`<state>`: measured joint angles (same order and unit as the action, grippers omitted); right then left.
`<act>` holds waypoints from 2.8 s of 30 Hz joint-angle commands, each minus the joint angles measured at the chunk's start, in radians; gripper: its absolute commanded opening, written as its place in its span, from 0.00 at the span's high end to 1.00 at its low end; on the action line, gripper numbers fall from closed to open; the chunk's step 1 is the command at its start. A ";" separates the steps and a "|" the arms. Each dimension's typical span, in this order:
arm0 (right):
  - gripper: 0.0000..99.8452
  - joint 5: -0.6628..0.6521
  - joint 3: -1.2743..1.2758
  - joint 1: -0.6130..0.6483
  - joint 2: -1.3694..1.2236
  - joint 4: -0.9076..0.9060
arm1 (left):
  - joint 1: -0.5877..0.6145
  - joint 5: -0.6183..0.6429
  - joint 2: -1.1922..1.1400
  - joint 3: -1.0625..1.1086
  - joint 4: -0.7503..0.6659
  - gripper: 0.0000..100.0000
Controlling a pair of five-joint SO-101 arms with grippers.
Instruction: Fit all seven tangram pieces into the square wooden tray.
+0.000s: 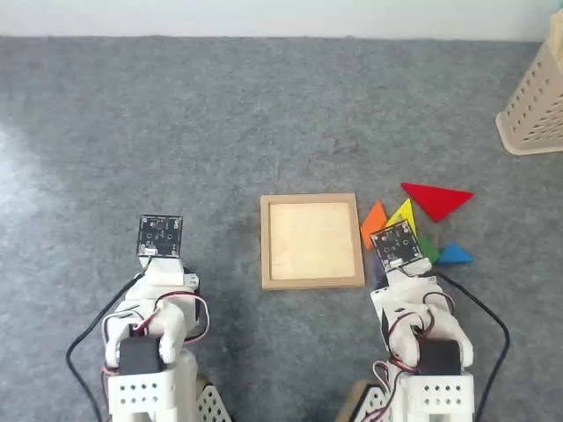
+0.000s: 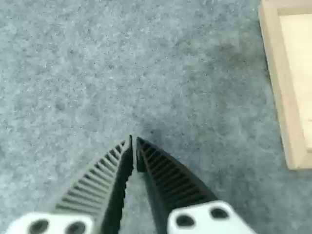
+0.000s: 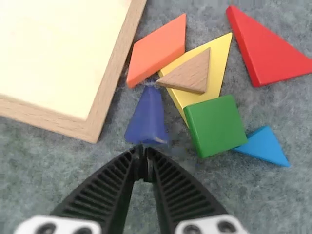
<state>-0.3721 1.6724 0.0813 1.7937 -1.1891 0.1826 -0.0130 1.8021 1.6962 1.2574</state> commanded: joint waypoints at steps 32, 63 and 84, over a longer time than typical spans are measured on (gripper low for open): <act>0.99 -0.149 -0.146 -0.325 0.013 0.124 | -0.003 0.009 0.017 -0.012 0.005 0.99; 0.71 -0.950 -1.629 -0.216 -1.951 -0.291 | -0.003 0.009 0.017 -0.012 0.005 0.99; 0.71 -1.172 -2.134 -0.236 -2.462 -0.295 | -0.003 0.009 0.017 -0.012 0.005 0.99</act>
<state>-1.5290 -0.3652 -0.1442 -0.6536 -1.4638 0.1826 -0.0130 1.8021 1.6962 1.2574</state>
